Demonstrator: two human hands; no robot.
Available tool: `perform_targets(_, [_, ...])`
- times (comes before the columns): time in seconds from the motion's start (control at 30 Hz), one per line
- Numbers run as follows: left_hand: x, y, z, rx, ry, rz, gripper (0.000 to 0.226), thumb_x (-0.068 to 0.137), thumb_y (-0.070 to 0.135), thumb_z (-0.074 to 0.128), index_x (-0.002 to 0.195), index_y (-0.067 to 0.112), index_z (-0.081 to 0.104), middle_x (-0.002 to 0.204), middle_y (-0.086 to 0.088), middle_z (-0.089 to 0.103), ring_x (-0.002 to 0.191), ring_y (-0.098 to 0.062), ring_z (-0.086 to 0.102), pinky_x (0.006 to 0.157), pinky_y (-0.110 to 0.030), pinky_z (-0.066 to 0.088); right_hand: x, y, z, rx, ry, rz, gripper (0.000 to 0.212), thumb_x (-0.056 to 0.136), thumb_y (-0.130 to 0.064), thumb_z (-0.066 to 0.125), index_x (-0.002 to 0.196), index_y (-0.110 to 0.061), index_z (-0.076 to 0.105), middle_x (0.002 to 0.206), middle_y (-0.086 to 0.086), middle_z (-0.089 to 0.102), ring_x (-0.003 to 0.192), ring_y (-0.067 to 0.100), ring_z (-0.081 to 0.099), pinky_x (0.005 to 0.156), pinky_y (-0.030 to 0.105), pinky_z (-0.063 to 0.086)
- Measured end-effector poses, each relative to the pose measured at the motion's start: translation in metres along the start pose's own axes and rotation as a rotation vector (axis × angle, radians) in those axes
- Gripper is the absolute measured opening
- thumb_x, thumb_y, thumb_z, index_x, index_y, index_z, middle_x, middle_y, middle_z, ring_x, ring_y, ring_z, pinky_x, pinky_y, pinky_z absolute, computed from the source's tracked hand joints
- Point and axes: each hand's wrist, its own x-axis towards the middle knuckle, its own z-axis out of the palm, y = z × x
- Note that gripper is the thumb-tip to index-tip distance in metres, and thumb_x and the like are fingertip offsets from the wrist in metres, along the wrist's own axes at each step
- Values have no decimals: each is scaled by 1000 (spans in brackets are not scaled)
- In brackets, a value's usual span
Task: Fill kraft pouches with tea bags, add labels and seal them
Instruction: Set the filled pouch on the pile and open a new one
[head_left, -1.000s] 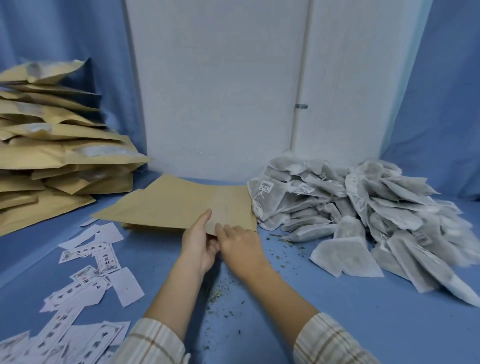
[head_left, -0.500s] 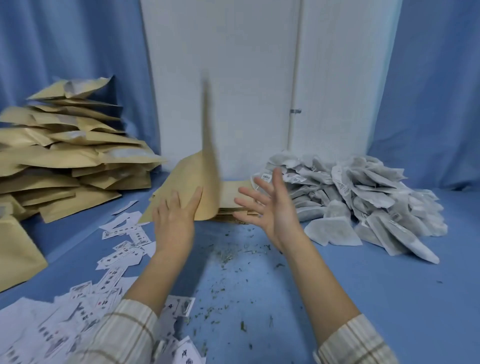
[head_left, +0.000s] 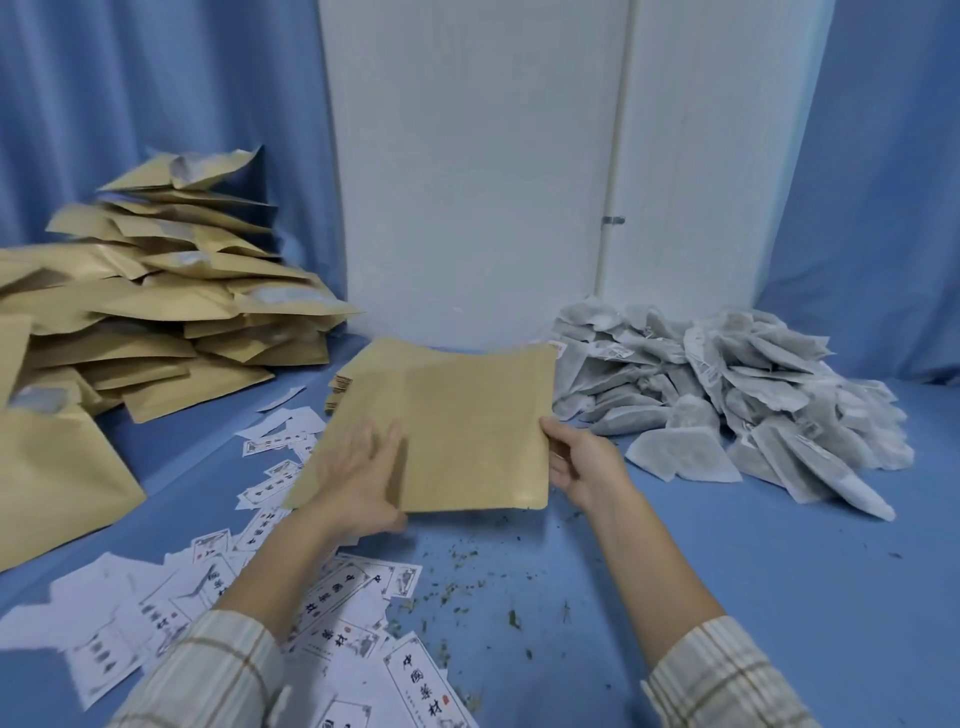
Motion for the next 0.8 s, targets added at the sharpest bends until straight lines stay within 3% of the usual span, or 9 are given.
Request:
perform_targets(0.07, [-4, 14, -4, -320, -115, 109, 111, 65, 21, 69, 147, 35, -6, 156, 3, -15, 143, -15, -13, 116, -38, 6, 1, 5, 0, 59, -22, 51, 7, 86, -3, 60, 80, -3, 62, 58, 4, 70, 49, 11, 67, 43, 22, 53])
perform_targets(0.1, [-5, 24, -4, -499, -84, 148, 104, 64, 24, 67, 147, 36, 5, 157, 6, -4, 144, -13, -3, 116, -37, 11, 1, 7, 0, 82, -32, 71, 6, 85, -3, 62, 79, -2, 63, 59, 5, 71, 50, 12, 68, 44, 23, 54])
perform_targets(0.2, [0, 66, 2, -826, 232, 101, 62, 79, 35, 65, 136, 31, 42, 141, 4, 41, 129, -15, 39, 106, -33, 33, 1, 13, 5, 126, -73, 105, 4, 81, -3, 66, 77, -3, 65, 63, 7, 72, 54, 13, 69, 49, 25, 57])
perform_targets(0.27, [8, 96, 7, -909, 292, -23, 53, 79, 50, 63, 124, 23, 53, 124, 3, 58, 112, -19, 54, 98, -35, 43, 2, 17, 11, 96, -100, 79, 7, 82, -3, 64, 76, -3, 66, 62, 7, 72, 55, 12, 69, 49, 24, 57])
perform_targets(0.4, [18, 123, 17, -658, 446, -151, 51, 79, 62, 55, 103, 17, 59, 102, -6, 66, 99, -27, 59, 76, -30, 41, 3, 22, 11, -33, -128, -4, 9, 81, -3, 65, 75, -7, 70, 66, 4, 73, 60, 9, 69, 51, 19, 54])
perform_targets(0.5, [22, 124, 24, -737, 453, -170, 42, 92, 50, 44, 93, 14, 66, 101, -11, 68, 100, -29, 59, 79, -32, 40, 4, 21, -1, -170, -159, -34, 9, 81, -4, 66, 75, -9, 72, 68, 1, 73, 61, 6, 69, 53, 17, 53])
perform_targets(0.67, [25, 123, 33, -844, 442, -190, 39, 97, 28, 34, 75, 7, 57, 92, -21, 65, 92, -35, 59, 81, -38, 48, 3, 19, -13, -205, -149, -53, 7, 81, -7, 68, 74, -6, 69, 68, 6, 71, 59, 12, 68, 55, 21, 55])
perform_targets(0.73, [25, 124, 38, -709, 441, -111, 35, 96, 20, 34, 77, 2, 58, 90, -23, 65, 91, -37, 59, 79, -39, 48, 4, 23, -14, -432, -67, -168, 13, 81, -15, 69, 69, -11, 67, 73, 8, 70, 65, 16, 67, 61, 26, 56])
perform_targets(0.8, [27, 125, 43, -584, 441, -17, 30, 95, 14, 36, 85, -1, 60, 90, -22, 66, 89, -37, 60, 75, -36, 46, 6, 28, -16, -904, 82, -402, 21, 87, -26, 61, 68, -17, 56, 68, 0, 62, 68, 17, 59, 62, 18, 46])
